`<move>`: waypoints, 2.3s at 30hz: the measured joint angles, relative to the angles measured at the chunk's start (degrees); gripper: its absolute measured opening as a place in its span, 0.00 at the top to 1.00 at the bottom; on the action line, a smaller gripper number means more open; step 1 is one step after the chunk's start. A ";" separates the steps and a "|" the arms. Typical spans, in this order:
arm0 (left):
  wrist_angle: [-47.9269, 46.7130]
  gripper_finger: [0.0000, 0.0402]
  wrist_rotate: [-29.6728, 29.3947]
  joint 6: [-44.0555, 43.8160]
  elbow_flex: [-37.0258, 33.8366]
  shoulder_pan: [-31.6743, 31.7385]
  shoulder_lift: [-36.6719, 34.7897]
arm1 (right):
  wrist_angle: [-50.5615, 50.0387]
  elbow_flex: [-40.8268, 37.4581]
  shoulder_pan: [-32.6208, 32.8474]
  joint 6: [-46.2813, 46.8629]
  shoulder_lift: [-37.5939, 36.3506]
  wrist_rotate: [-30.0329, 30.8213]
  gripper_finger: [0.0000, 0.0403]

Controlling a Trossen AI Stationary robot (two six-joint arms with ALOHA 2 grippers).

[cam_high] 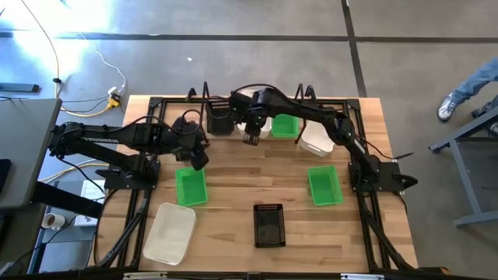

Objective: Stack baskets on shelf by color
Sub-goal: Stack the left green basket on top of the other green basket on the shelf

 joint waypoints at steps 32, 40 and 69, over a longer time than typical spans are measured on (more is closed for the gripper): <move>-28.60 0.70 9.92 -57.77 -5.33 -18.61 -3.87 | -4.27 1.65 13.34 18.33 -1.84 -2.08 0.72; -26.63 0.70 10.04 -73.52 -7.86 -23.71 -2.69 | -7.48 1.63 13.59 14.30 -1.84 -2.06 0.72; -20.43 0.70 12.12 -96.24 -11.17 -27.82 18.74 | -11.70 1.61 13.59 5.25 -1.84 -2.04 0.72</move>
